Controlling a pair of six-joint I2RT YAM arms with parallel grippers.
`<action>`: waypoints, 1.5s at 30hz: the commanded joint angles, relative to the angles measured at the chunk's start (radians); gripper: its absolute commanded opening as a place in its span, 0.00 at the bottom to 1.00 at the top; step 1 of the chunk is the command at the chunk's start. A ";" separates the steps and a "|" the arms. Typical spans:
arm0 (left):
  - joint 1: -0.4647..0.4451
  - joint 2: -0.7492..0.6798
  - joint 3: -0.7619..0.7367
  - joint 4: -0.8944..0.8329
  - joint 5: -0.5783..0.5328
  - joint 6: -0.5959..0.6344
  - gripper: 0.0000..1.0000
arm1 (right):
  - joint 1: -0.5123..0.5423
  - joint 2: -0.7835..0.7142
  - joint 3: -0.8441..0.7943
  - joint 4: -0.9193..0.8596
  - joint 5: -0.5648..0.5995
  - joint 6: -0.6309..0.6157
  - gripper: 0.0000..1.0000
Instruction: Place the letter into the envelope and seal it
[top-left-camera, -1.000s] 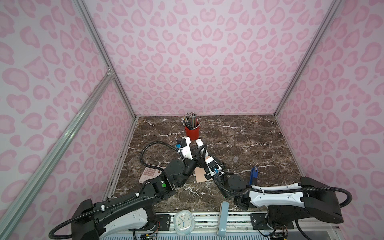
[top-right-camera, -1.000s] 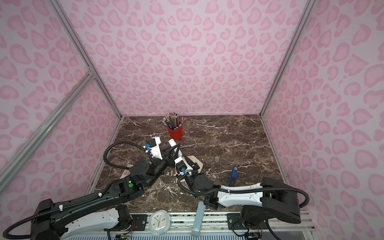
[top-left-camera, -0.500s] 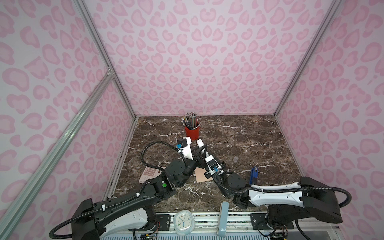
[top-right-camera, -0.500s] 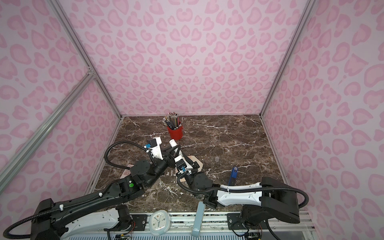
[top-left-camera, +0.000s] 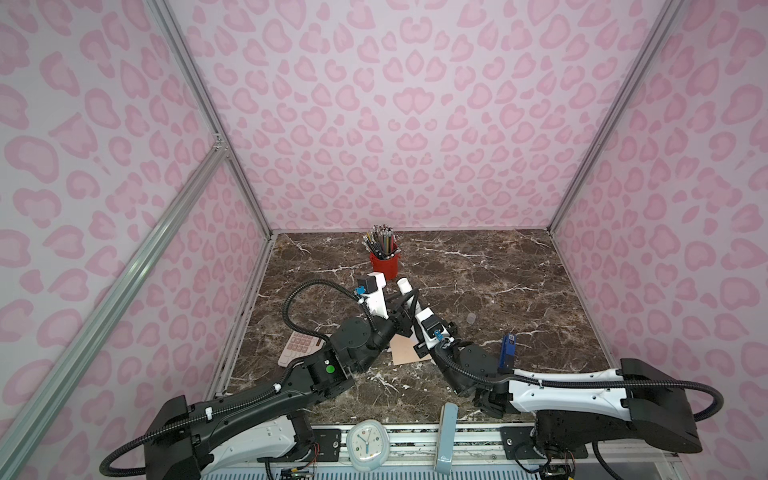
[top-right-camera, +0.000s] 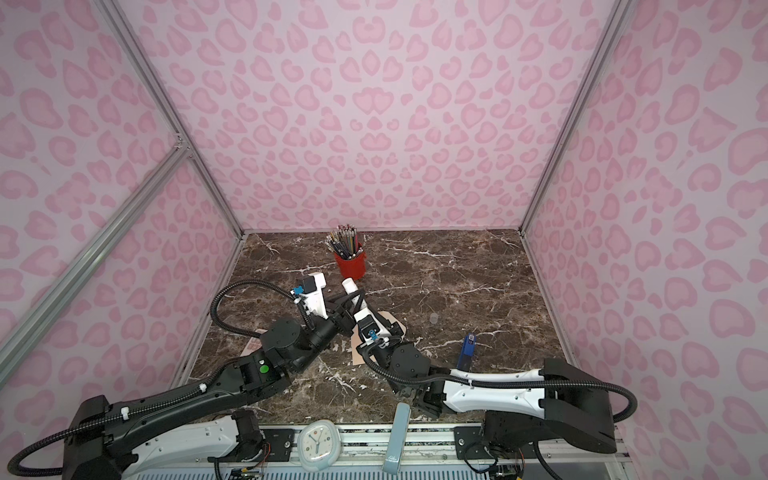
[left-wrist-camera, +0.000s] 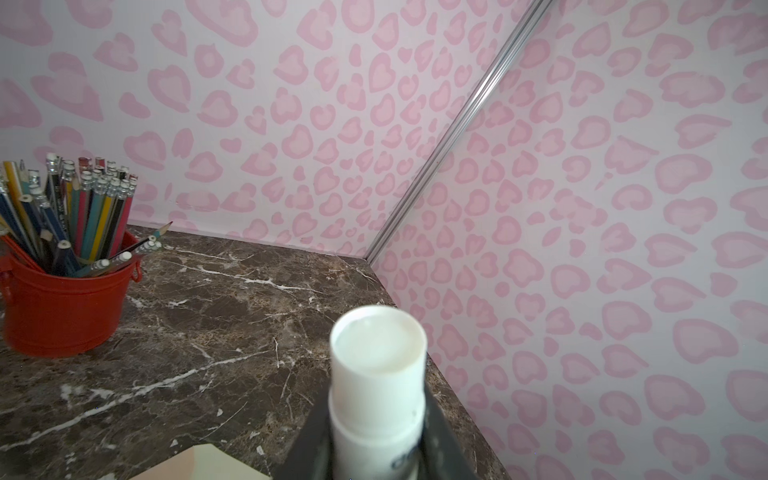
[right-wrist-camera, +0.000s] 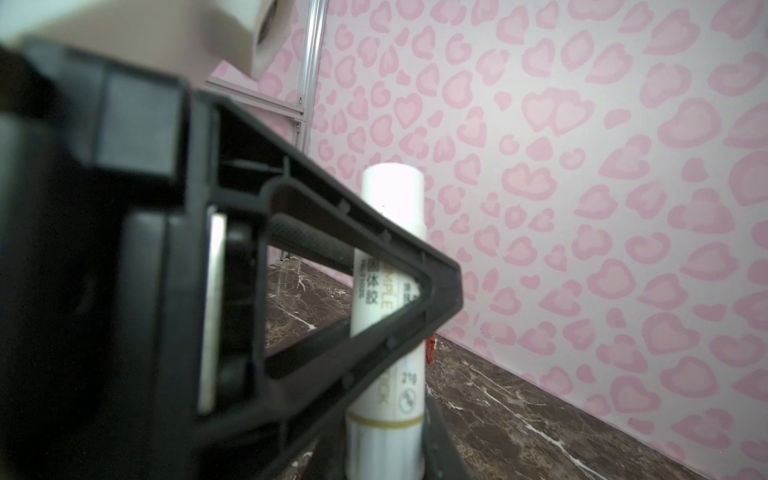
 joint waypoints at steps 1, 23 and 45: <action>0.008 -0.023 -0.043 0.038 0.192 0.020 0.04 | -0.008 -0.069 0.003 -0.092 -0.191 0.101 0.19; 0.060 -0.215 -0.227 0.107 0.883 0.079 0.04 | -0.188 -0.450 -0.077 -0.370 -0.958 0.666 0.20; 0.048 -0.195 -0.098 -0.075 0.035 0.035 0.04 | 0.056 -0.366 -0.219 -0.168 -0.108 0.050 0.61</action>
